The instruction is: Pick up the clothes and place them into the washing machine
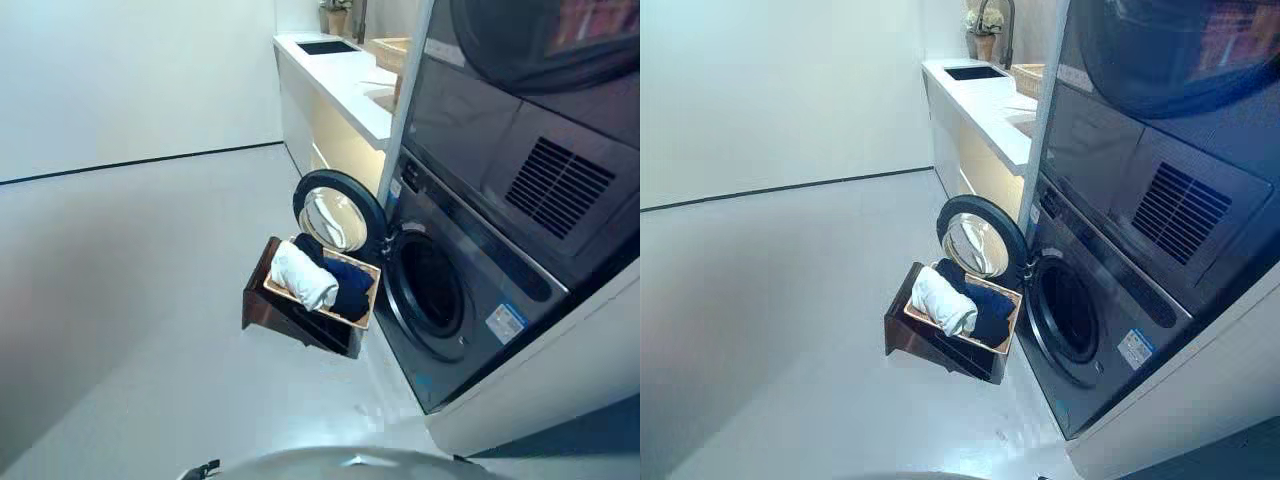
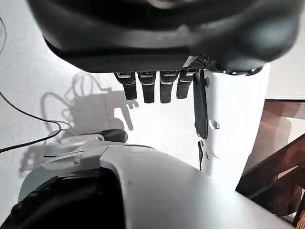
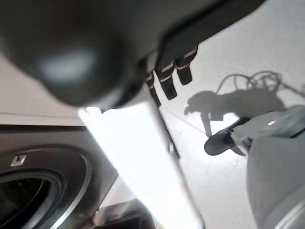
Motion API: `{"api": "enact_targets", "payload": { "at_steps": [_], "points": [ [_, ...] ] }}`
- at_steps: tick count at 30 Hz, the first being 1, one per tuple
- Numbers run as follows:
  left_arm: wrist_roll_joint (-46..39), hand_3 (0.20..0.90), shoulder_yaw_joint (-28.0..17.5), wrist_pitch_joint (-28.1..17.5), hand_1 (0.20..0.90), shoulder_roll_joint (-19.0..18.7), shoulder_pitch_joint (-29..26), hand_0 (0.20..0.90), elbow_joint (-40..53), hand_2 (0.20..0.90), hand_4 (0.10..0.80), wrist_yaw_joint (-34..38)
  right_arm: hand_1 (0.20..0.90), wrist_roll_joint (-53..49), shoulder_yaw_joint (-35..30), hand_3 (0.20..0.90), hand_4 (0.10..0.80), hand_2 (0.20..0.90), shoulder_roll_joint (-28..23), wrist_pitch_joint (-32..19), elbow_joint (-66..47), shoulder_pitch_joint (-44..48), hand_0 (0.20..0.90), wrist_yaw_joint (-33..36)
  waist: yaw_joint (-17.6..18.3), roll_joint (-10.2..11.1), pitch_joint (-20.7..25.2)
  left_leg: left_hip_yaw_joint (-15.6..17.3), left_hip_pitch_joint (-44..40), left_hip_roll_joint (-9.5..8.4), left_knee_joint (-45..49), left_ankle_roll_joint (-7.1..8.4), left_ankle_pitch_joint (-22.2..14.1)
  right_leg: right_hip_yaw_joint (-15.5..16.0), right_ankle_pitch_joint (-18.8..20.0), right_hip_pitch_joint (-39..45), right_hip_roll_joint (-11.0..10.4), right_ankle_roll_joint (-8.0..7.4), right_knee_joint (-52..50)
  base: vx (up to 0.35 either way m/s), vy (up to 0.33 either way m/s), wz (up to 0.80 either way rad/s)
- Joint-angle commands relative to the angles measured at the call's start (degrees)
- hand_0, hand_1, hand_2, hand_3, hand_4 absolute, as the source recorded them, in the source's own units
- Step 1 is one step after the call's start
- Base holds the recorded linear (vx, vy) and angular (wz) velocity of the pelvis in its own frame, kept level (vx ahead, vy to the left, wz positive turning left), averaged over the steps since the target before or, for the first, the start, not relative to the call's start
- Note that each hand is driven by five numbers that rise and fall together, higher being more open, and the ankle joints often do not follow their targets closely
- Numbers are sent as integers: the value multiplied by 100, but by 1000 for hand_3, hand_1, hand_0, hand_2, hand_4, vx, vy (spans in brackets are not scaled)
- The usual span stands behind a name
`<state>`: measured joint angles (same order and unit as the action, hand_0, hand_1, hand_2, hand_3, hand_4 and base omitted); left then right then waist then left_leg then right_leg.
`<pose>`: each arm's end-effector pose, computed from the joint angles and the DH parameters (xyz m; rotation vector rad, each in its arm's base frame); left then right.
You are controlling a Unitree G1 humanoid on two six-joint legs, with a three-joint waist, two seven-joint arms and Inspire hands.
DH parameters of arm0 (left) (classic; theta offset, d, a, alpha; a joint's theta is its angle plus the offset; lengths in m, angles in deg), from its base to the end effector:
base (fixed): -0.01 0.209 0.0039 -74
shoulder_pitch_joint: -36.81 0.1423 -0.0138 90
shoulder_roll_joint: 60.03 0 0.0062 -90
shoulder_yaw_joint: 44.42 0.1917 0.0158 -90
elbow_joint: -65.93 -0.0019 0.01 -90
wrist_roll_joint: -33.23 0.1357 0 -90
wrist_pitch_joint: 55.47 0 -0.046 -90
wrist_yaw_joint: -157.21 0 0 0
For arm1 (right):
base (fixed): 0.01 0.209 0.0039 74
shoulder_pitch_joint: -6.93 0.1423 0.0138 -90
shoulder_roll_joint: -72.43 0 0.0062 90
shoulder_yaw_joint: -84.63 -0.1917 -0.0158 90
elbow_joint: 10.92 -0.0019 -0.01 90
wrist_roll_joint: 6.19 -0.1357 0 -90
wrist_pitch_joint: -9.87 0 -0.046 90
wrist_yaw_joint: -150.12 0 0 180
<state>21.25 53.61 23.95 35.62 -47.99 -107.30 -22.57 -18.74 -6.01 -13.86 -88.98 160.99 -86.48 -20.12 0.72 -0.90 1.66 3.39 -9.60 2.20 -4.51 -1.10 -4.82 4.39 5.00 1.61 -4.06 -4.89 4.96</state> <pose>0.0045 0.2126 -0.1313 0.0863 1.3488 0.1792 0.0192 -0.2299 -0.1274 -0.1225 1.3003 -0.4721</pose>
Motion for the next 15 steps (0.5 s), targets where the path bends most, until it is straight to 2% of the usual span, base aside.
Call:
{"api": "enact_targets", "payload": {
  "at_steps": [1, 15],
  "points": [
    [-44, 900, -86, -252, 900, -19, -420, 900, -334, 900, 800, 51, 900, -116, -111, 900, 800, 900, -154, -260, 255, 485, 900, 22, 59, 232, 43, -192, 345, -252, -49, 235, 68, 340, -363, 327, 12, -147, 4, 0, 0, 0],
    [7, 900, -170, -229, 900, -121, -448, 900, -383, 900, 800, 166, 900, -143, -160, 900, 800, 900, -174, -267, 228, 494, 900, 57, 57, 224, 45, -197, 360, -256, -49, 234, 68, 339, -360, 301, 5, -148, 4, 0, 0, 0]
  ]
}}
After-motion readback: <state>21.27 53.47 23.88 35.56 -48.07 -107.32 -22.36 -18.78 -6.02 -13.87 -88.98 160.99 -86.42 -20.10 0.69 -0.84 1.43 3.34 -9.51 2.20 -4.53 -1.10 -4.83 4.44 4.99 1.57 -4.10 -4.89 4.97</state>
